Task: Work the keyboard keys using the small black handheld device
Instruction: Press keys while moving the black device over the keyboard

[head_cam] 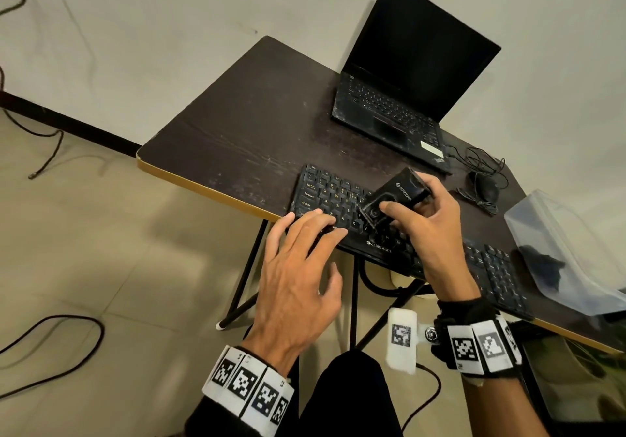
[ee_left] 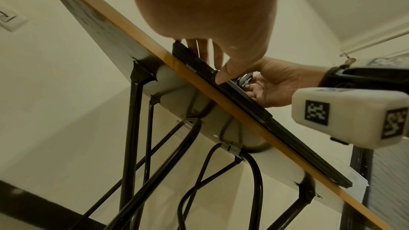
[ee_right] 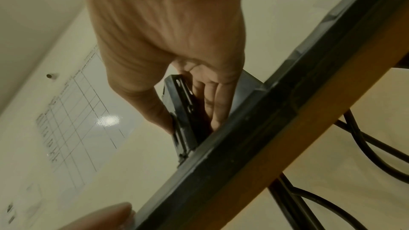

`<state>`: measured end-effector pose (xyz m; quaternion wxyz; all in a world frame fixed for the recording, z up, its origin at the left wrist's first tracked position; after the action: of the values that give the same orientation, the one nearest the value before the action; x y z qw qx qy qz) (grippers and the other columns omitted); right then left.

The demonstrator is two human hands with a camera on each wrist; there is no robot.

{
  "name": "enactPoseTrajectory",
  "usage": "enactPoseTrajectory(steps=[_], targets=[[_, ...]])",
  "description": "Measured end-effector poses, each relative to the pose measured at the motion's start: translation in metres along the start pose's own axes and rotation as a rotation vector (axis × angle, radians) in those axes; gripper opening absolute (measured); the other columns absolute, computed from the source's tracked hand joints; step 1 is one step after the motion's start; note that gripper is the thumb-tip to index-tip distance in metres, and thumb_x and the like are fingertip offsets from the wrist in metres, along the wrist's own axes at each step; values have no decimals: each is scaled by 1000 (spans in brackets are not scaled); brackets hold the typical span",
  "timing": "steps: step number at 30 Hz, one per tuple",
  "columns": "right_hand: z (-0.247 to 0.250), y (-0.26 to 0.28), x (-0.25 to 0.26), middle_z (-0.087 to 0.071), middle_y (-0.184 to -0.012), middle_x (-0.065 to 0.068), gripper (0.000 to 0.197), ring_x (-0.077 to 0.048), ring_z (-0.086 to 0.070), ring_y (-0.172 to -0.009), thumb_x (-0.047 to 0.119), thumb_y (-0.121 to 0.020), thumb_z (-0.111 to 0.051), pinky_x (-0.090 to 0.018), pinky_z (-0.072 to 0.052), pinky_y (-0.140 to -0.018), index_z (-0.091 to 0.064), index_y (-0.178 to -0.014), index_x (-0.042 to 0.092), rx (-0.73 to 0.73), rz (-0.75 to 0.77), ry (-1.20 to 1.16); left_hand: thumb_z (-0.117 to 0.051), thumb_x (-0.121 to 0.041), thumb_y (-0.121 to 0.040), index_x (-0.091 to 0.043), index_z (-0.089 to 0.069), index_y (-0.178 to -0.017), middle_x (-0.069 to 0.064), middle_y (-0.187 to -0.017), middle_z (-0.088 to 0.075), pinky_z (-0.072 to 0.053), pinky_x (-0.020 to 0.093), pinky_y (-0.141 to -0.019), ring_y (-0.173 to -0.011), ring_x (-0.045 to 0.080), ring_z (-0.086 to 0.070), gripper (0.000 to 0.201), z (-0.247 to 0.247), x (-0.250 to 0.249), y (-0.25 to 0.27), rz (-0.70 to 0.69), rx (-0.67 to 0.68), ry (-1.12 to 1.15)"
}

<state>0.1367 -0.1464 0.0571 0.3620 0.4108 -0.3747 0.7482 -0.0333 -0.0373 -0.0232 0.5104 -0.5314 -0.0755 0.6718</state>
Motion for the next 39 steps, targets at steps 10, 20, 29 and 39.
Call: enactPoseTrajectory(steps=[10,20,29,39], targets=[[14,0,12,-72,-103,5,47,5,-71,-83,-7,-88,-79,-14,-57,-69,-64,-129,13,-46,48,24,-71,-13,-82,-13,-70,-131,1,-146,-61,-28,52,-125,-144,18,-51,49,0,0,0,0,-3,-21],[11,0,-2,-80,-90,4,43,-7,-75,-81,-8,-82,-84,-20,-59,-67,-73,-117,14,40,-34,-4,-71,-12,-81,-12,-70,-130,1,-145,-62,-26,50,-127,-144,18,-52,49,0,0,-1,1,-5,-16],[20,-2,1,-74,-91,-2,29,-22,-76,-83,-5,-91,-77,-37,-64,-69,-65,-115,4,62,-56,-7,-72,-11,-81,-13,-71,-129,1,-144,-62,-28,50,-126,-143,18,-53,48,0,-1,-1,2,-15,-12],[22,-15,-2,-81,-107,-15,38,-36,-78,-98,-5,-87,-78,-47,-62,-86,-82,-112,23,103,-154,-33,-70,-13,-81,-13,-71,-129,0,-144,-62,-28,49,-126,-143,18,-52,48,0,0,0,-5,-23,-13]])
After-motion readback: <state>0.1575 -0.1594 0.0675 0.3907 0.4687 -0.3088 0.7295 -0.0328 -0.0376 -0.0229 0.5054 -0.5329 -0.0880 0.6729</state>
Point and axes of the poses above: each hand's wrist, its own y-axis away from the middle knuckle, its own z-axis out of the back of the hand, x = y × z, the point moved 7 cm from there along -y, towards the middle knuckle
